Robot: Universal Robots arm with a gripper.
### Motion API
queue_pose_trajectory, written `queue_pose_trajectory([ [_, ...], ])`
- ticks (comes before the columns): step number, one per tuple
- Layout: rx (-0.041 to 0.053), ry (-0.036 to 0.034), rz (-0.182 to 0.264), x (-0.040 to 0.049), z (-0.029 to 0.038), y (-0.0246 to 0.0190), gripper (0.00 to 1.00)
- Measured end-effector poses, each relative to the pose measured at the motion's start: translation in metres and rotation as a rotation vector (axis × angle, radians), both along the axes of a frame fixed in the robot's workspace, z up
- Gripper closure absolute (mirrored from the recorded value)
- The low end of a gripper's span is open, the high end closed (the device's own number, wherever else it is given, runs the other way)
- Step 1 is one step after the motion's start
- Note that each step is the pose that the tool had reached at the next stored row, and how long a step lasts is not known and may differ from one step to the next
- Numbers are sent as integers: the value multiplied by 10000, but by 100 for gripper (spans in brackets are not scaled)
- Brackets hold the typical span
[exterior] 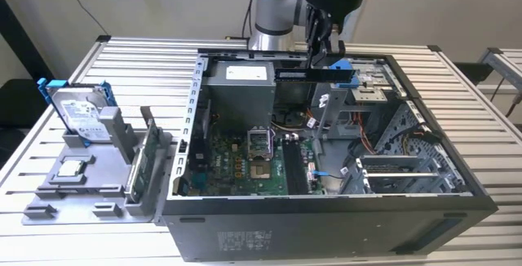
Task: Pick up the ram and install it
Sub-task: 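Insert the ram into the slot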
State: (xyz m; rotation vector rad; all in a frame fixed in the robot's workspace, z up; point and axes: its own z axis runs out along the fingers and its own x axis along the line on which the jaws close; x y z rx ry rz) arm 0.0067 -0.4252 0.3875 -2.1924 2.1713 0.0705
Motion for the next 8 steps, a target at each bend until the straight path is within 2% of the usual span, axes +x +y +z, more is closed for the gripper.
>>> queue_pose_trajectory([
  [5,0,0,-37,0,0,0,86],
  [8,0,0,-233,1,0,0,86],
])
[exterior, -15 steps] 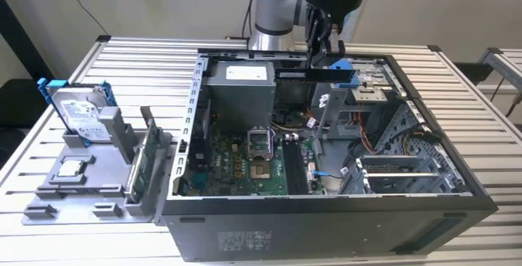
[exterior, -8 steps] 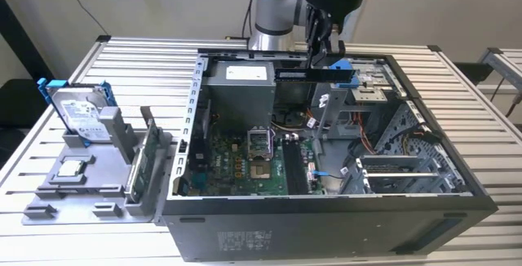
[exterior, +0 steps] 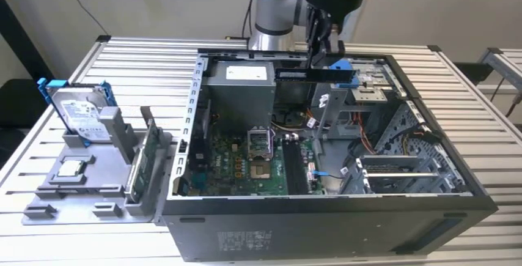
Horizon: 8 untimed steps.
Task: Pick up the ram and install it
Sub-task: 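Insert the ram into the slot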
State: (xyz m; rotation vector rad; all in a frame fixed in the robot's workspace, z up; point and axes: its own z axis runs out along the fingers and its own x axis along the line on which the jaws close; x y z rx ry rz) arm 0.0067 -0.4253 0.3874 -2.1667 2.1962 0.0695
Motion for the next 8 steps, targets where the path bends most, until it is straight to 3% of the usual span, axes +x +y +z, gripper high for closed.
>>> queue_pose_trajectory([
  [8,0,1,-792,0,0,0,86],
])
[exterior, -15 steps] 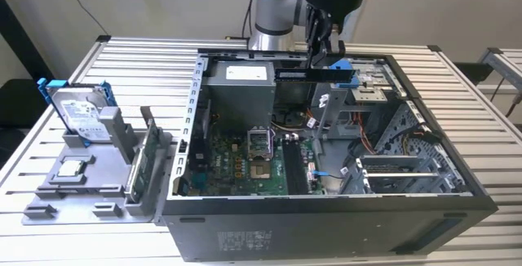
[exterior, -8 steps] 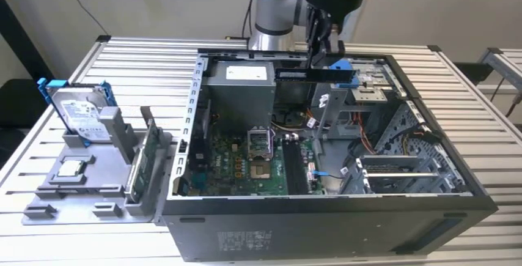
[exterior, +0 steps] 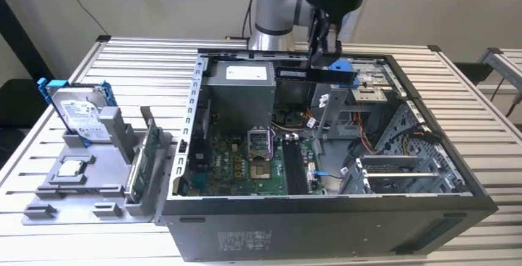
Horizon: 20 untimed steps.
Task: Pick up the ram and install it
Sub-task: 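Insert the ram into the slot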
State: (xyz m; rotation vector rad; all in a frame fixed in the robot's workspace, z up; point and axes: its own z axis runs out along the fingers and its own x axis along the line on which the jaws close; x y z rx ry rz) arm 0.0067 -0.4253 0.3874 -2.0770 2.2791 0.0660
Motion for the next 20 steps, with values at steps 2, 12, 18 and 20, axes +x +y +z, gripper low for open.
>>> queue_pose_trajectory([
  [2,0,0,-218,0,0,0,86],
  [12,1,-1,-1585,0,0,0,86],
  [18,1,-1,-2458,0,-1,0,86],
  [20,1,-1,-2800,0,-1,0,86],
])
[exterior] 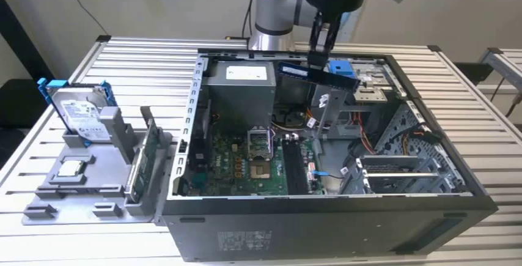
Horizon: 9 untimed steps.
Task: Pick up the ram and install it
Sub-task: 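Insert the ram into the slot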
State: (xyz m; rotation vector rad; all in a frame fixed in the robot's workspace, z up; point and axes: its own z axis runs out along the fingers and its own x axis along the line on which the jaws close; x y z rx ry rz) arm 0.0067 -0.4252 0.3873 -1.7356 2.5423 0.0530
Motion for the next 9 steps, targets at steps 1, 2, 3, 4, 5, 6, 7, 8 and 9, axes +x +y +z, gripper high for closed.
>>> queue_pose_trajectory([
  [1,-1,1,-153,0,0,0,86],
  [2,-1,0,-297,0,0,0,86],
  [3,-1,1,-449,0,0,0,86],
  [4,0,0,-585,0,0,0,86],
  [5,-1,0,-699,0,0,0,86],
  [6,-1,1,-797,0,0,-1,86],
  [7,0,1,-887,0,0,-1,86],
  [8,0,0,-969,0,0,-3,86],
  [9,-1,1,-1030,0,0,-7,86],
])
